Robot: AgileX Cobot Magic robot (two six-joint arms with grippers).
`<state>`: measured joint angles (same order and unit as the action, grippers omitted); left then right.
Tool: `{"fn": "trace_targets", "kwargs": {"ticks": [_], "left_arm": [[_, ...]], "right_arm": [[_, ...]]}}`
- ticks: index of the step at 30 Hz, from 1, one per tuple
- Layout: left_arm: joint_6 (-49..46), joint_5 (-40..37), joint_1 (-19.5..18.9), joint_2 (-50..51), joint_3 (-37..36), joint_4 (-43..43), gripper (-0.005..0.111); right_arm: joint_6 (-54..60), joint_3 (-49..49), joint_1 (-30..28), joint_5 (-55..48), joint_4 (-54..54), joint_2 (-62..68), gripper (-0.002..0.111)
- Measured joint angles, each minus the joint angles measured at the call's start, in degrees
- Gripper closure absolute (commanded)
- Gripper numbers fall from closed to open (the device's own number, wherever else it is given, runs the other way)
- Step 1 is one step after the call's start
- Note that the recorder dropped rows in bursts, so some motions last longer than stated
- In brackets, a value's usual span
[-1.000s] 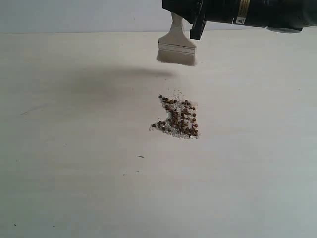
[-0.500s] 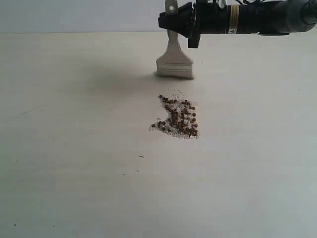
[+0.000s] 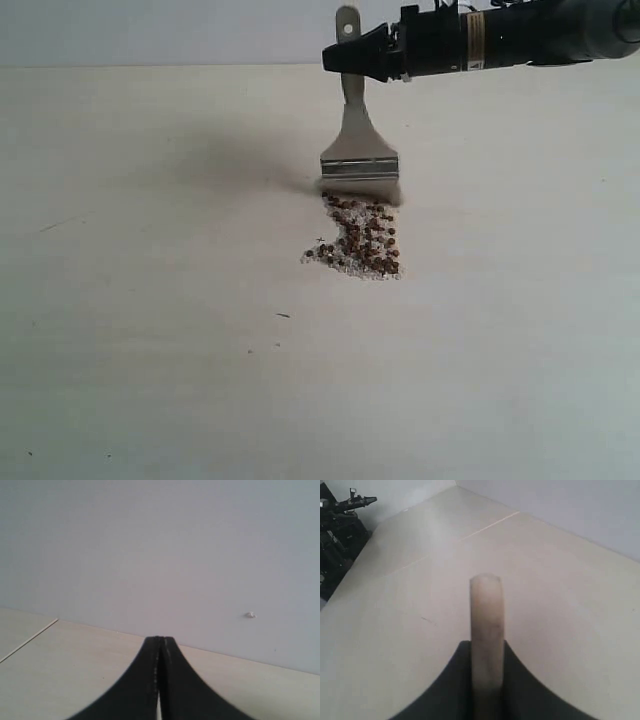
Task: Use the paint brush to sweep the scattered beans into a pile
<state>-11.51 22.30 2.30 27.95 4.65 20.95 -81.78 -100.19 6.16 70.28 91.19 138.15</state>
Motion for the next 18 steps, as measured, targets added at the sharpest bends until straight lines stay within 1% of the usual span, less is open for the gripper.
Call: {"fn": "trace_targets", "kwargs": {"ticks": [9,18], "left_arm": [[0.0,0.0,0.0,0.0,0.0,0.0,0.107],[0.0,0.0,0.0,0.0,0.0,0.0,0.107]], "right_arm": [[-6.9,0.0,0.0,-0.2,3.0,-0.3,0.108],[-10.3,0.0,0.0,-0.2,4.6,-0.3,0.108]]}}
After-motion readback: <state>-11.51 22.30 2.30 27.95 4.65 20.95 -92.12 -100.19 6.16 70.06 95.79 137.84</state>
